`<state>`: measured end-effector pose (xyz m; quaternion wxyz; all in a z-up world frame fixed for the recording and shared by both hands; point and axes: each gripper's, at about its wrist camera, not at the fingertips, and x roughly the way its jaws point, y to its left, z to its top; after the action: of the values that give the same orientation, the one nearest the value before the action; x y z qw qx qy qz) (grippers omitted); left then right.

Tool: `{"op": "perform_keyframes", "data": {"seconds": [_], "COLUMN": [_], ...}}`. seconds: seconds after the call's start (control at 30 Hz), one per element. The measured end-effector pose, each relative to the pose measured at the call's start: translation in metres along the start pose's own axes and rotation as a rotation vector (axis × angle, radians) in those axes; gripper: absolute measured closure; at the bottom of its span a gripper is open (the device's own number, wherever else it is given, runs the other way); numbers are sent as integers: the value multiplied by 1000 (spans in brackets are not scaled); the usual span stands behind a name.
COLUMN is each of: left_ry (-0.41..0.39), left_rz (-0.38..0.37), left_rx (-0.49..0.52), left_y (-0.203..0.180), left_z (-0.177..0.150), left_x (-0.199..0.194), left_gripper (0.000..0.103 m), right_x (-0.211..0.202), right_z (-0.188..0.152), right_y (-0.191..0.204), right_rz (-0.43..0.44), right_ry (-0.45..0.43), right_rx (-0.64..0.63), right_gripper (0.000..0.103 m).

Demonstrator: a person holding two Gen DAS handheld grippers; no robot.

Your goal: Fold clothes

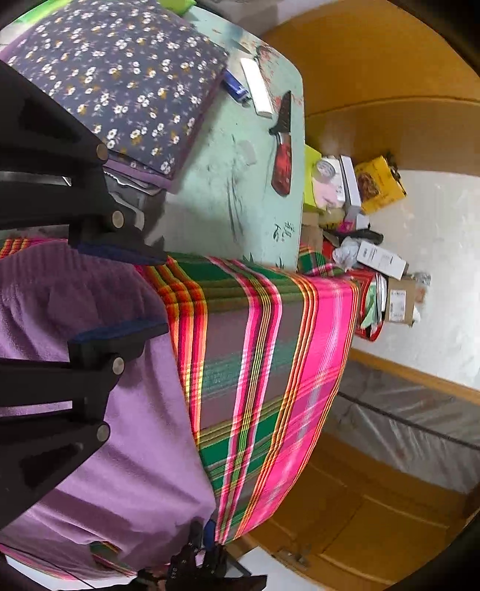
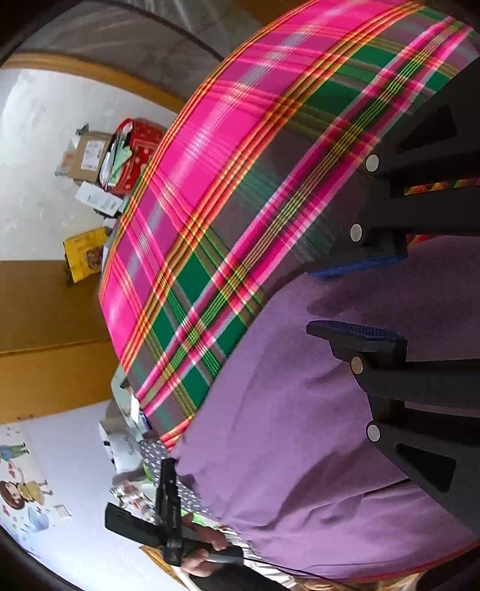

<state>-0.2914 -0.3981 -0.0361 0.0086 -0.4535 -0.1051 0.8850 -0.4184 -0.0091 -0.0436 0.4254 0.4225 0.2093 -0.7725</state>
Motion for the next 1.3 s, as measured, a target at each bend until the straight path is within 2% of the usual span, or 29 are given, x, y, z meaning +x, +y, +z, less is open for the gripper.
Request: {"op": "perform_keyframes", "data": {"seconds": [0.13,0.23,0.4,0.43,0.5,0.53,0.57,0.6,0.63,0.67,0.87,1.0,1.13,1.17,1.27,1.3], "left_ry": [14,25,37,40,33,30,21,13,-1,-11,-52,-105,-61,-47,-34,-32], "left_rz": [-41,-77,-115,-120,-117,-113,-82,-50,-3,33,138,169,191,203,178,147], "left_rx": [53,100,38,23,28,32,50,68,87,96,122,64,25,28,-22,-65], "left_y": [-3,-8,0,1,-4,-7,-12,-17,-22,-24,-35,-27,-19,-20,-16,-11], "left_z": [-3,-9,-5,-4,-5,-5,-6,-6,-7,-6,-3,6,9,8,8,9], "left_x": [-1,-1,6,7,5,4,3,1,-2,-4,-6,-11,1,3,1,-2], "left_gripper": [72,67,58,59,71,71,74,77,91,98,99,99,97,96,96,96], "right_x": [2,5,13,13,13,13,12,12,11,10,-1,0,9,3,-22,-33], "right_z": [0,1,0,0,0,0,0,1,1,1,9,16,12,9,-3,-8], "right_y": [-6,-10,-14,-15,-13,-12,-10,-9,-7,-5,-1,-3,-11,-17,-34,-41], "right_rz": [21,36,59,59,43,41,43,37,31,26,-22,-58,-78,-61,-67,-75], "right_ry": [-13,-6,7,7,9,10,10,7,4,1,-58,-79,-30,-49,-109,-130], "right_rx": [5,17,35,38,33,28,23,15,8,0,-13,7,50,84,177,205], "right_gripper": [78,78,75,75,79,90,96,97,97,98,98,96,77,77,76,76]}}
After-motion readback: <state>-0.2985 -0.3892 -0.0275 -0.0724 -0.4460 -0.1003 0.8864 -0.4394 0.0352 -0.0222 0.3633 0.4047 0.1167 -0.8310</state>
